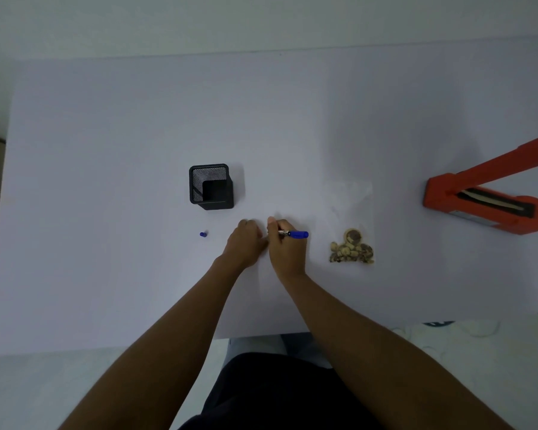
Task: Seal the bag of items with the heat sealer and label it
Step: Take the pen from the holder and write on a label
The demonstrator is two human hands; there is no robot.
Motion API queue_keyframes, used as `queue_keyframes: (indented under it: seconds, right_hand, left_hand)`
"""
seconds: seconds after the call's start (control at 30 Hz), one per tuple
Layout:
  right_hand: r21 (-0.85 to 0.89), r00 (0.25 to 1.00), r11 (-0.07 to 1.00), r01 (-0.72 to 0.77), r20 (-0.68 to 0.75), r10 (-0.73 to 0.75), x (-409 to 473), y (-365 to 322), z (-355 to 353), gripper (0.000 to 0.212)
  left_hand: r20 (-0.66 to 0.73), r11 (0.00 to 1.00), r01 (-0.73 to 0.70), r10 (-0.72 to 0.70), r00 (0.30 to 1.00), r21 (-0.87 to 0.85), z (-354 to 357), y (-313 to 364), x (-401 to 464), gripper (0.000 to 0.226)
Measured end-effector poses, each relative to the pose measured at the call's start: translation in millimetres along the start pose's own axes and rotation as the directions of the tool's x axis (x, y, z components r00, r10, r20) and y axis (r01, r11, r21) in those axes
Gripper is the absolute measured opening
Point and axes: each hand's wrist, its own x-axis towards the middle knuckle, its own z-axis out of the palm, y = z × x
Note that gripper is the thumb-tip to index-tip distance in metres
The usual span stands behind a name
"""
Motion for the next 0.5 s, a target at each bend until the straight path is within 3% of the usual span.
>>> queue_keyframes:
  seconds: [0.17,0.23,0.3,0.37,0.5]
  right_hand:
    - [-0.035,1.000,0.999,0.004,0.006,-0.003,3,7,-8,0.042]
    - [-0.059,1.000,0.998,0.022,0.001,-0.022,5,6,-11,0.044]
    - [-0.065,0.999,0.997,0.032,-0.001,-0.032,7,6,-14,0.043]
    - [-0.063,0.999,0.997,0.046,-0.009,-0.047,8,6,-17,0.042]
    - [-0.071,0.987,0.984,0.161,0.028,-0.159,3,-5,-18,0.022]
  left_hand:
    - [-0.001,0.994,0.035,-0.036,0.999,-0.105,-5,3,-9,0.016]
    - [-0.140,0.985,0.042,-0.066,0.988,-0.166,-11,-2,-23,0.011]
    - [-0.359,0.982,0.051,-0.114,0.926,-0.179,-19,-14,-41,0.022]
    - [-0.485,0.978,0.075,-0.162,0.859,-0.195,-24,-32,-53,0.033]
    - [-0.391,0.947,0.241,-0.309,0.867,-0.213,-34,-57,-52,0.050]
